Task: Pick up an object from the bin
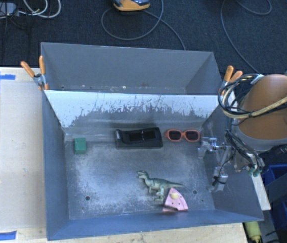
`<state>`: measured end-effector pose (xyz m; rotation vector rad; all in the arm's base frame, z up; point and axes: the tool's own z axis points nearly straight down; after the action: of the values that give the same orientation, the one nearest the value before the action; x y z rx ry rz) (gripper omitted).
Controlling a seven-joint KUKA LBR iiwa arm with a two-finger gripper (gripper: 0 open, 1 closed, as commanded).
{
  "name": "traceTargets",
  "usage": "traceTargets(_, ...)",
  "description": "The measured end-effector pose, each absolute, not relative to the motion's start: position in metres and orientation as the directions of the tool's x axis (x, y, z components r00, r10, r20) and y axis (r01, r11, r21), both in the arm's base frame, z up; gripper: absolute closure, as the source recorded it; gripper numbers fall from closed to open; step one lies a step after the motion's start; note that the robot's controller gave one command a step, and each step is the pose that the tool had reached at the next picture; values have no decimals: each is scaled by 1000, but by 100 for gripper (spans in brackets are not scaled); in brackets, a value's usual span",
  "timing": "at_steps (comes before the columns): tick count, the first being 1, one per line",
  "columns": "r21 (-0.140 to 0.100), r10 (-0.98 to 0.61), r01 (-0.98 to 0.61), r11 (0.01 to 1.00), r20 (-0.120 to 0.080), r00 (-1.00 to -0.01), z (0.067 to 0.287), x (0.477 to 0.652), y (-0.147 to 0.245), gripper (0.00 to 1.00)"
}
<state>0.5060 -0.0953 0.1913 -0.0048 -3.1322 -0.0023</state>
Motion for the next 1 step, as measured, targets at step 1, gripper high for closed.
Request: traceTargets(1,0,-1,-1,1000,1,-1000,195,508,-95,0)
